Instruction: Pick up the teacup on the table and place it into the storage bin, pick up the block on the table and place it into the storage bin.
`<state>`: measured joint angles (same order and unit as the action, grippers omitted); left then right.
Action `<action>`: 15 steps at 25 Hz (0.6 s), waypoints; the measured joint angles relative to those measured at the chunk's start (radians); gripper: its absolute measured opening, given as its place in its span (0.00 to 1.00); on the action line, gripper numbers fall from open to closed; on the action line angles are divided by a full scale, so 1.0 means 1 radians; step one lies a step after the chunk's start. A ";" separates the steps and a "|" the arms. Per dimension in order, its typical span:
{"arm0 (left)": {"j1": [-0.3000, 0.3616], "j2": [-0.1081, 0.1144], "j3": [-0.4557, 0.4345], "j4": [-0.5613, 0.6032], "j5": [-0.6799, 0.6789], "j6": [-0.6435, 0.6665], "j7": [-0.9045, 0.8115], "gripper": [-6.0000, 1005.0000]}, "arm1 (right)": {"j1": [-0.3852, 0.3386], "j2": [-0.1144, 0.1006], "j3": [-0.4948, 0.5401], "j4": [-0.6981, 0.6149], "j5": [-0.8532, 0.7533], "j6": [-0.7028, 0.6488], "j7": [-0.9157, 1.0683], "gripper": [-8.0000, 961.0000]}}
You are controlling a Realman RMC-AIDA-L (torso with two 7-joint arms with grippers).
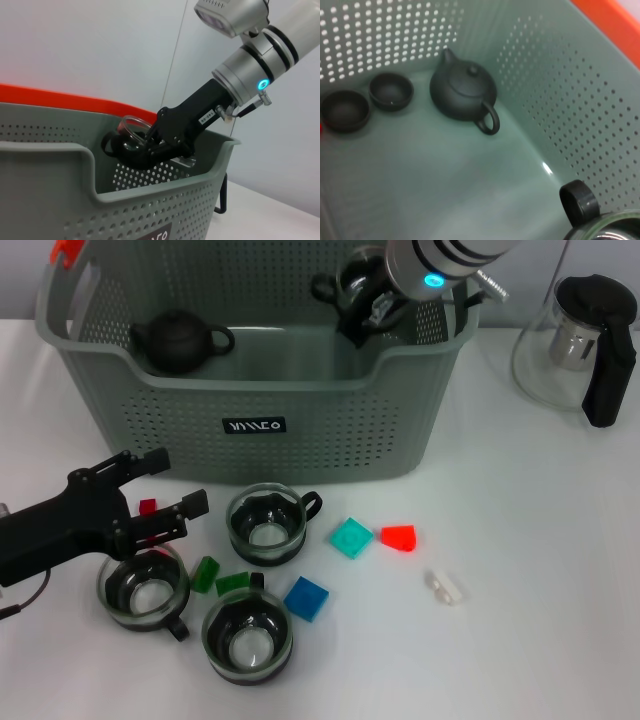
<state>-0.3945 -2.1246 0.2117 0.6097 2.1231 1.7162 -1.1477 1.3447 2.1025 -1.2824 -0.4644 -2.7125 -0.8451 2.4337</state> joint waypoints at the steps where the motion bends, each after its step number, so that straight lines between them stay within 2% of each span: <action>1: 0.000 0.000 0.000 -0.003 0.000 0.000 0.000 0.86 | -0.002 0.000 0.000 0.004 0.000 0.003 0.000 0.09; 15: -0.001 -0.002 0.005 -0.014 0.000 0.001 0.005 0.86 | -0.015 0.000 0.006 0.010 0.007 -0.010 0.004 0.14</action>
<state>-0.3958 -2.1261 0.2168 0.5959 2.1230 1.7172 -1.1423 1.3297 2.1023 -1.2763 -0.4546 -2.7058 -0.8549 2.4374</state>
